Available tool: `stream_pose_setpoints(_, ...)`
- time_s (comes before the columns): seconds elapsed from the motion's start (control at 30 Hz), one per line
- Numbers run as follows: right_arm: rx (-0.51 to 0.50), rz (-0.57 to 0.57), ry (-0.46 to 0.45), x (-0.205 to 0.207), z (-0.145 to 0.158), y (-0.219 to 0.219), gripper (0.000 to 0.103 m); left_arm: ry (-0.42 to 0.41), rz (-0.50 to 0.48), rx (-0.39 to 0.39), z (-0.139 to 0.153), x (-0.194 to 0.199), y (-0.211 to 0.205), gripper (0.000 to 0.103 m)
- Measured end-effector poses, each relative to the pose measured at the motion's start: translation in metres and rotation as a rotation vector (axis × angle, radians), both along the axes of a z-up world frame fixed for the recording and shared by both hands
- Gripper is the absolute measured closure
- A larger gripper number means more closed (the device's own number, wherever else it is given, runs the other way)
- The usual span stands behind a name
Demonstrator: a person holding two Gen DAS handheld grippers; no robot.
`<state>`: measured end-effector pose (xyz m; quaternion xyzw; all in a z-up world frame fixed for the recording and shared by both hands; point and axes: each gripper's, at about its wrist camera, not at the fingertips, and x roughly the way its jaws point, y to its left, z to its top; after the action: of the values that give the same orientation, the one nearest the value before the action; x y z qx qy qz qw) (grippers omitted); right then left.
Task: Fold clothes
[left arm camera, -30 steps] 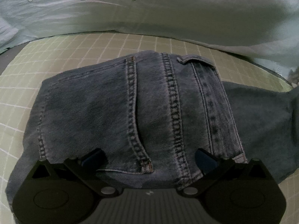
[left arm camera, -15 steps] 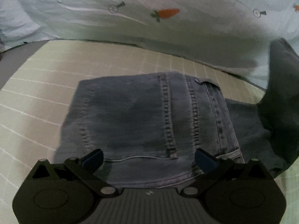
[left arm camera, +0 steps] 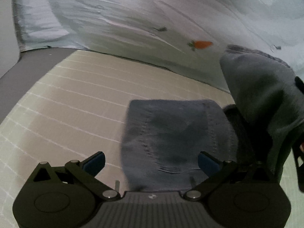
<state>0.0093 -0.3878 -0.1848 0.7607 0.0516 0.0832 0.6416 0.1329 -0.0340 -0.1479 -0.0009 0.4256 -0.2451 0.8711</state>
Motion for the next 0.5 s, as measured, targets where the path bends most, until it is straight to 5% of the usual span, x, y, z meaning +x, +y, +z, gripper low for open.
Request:
stream_pose_setpoints(0.1, -0.043, 0.088, 0.031, 0.021, -0.005, 0.027, 0.088, 0.009, 0.043, -0.009, -0.002, 0.008, 0.019, 0.001)
stream_pose_setpoints(0.2, -0.123, 0.167, 0.198, 0.036, -0.024, 0.046, 0.083, 0.045, 0.099, -0.024, -0.011, 0.017, 0.036, 0.001)
stream_pose_setpoints(0.3, -0.085, 0.180, 0.343, 0.036, -0.056, 0.052, 0.080, 0.066, 0.130, -0.045, -0.016, 0.022, 0.046, 0.001)
stream_pose_setpoints(0.37, -0.063, 0.176, 0.366, 0.031, -0.064, 0.054, 0.078, 0.072, 0.134, -0.070, -0.017, 0.023, 0.049, 0.001)
stream_pose_setpoints(0.43, -0.077, 0.171, 0.362, 0.027, -0.060, 0.053, 0.057, 0.082, 0.130, -0.104, -0.017, 0.024, 0.047, 0.001)
stream_pose_setpoints(0.5, -0.124, 0.168, 0.350, 0.025, -0.052, 0.052, 0.056, 0.093, 0.120, -0.143, -0.017, 0.024, 0.043, 0.001)
